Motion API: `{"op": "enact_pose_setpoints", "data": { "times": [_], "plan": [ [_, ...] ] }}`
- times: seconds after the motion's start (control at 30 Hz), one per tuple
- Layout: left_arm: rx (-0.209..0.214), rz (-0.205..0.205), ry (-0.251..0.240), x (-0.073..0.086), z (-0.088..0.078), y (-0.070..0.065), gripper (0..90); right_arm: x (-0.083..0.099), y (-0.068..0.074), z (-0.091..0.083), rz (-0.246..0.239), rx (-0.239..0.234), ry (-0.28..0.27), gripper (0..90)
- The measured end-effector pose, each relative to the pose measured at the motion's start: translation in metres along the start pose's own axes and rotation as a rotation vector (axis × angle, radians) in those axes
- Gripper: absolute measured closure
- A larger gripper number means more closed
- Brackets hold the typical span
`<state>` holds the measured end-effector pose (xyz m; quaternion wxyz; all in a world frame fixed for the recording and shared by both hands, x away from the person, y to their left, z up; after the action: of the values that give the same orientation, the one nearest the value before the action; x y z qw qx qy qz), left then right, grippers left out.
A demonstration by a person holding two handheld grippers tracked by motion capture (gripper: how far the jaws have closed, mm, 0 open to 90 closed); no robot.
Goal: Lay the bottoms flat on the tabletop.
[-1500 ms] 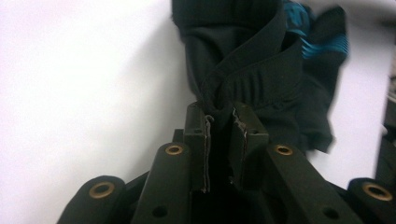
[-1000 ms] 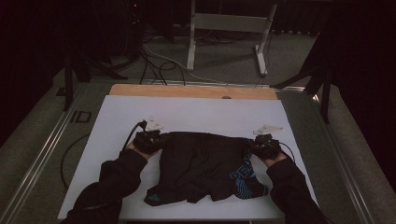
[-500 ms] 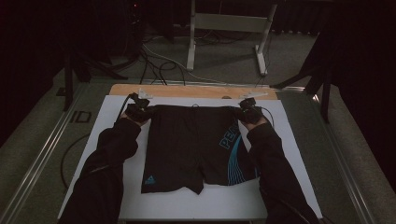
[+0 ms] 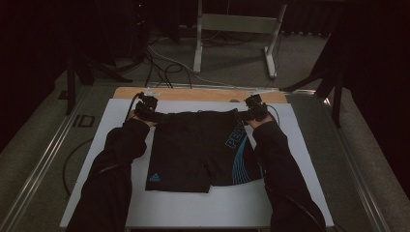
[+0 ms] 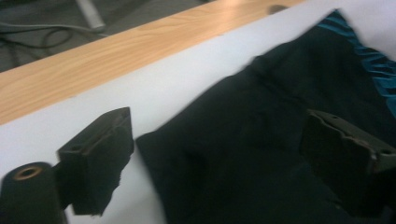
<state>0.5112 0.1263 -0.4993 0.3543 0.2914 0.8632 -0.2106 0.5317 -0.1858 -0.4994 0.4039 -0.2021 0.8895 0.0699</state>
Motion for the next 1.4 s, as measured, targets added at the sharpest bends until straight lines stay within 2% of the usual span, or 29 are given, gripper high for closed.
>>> {"op": "enact_pose_setpoints", "data": {
  "times": [0.07, 0.23, 0.4, 0.67, 0.73, 0.77, 0.8, 1.13, 1.2, 1.33, 1.4],
  "plan": [
    [0.013, 0.020, 0.007, 0.000, -0.001, -0.005, 7.6, 0.003, 0.002, -0.003, -0.001, -0.015, -0.007, 11.4],
    [0.060, 0.034, -0.019, 0.002, -0.006, -0.019, 4.8, 0.012, 0.007, -0.009, -0.006, -0.048, -0.004, 11.0],
    [0.118, 0.042, -0.040, 0.006, -0.014, -0.030, 3.5, 0.019, 0.013, -0.019, -0.031, -0.061, -0.017, 11.0],
    [0.179, 0.101, -0.054, 0.015, -0.031, -0.049, 2.8, 0.021, 0.020, -0.040, -0.065, -0.085, -0.043, 10.8],
    [0.191, 0.105, -0.063, 0.016, -0.033, -0.052, 2.7, 0.021, 0.021, -0.042, -0.060, -0.090, -0.050, 10.9],
    [0.205, 0.123, -0.061, 0.020, -0.038, -0.058, 2.7, 0.022, 0.022, -0.045, -0.066, -0.095, -0.052, 10.8],
    [0.214, 0.129, -0.063, 0.022, -0.040, -0.062, 2.7, 0.025, 0.024, -0.051, -0.080, -0.095, -0.056, 10.9],
    [0.312, 0.190, -0.079, 0.039, -0.057, -0.104, 2.6, 0.044, 0.037, -0.074, -0.101, -0.134, -0.076, 10.9],
    [0.348, 0.202, -0.083, 0.043, -0.060, -0.117, 2.6, 0.048, 0.039, -0.079, -0.102, -0.142, -0.089, 10.9],
    [0.421, 0.240, -0.057, 0.056, -0.062, -0.146, 2.7, 0.059, 0.045, -0.089, -0.100, -0.162, -0.103, 11.2],
    [0.457, 0.272, -0.041, 0.062, -0.061, -0.162, 2.8, 0.067, 0.049, -0.093, -0.098, -0.174, -0.106, 11.2]
  ]
}}
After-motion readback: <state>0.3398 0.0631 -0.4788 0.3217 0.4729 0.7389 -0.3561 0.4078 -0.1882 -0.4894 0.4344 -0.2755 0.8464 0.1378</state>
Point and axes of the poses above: each handheld gripper's, and its own axes: z roughly forward along the jaws, x roughly out of its underside, y roughly to its left, the point moved 8 cm from there along z, roughly forward along the jaws, and after that the axes turned 7 degrees about x, right-handed, at the moved point
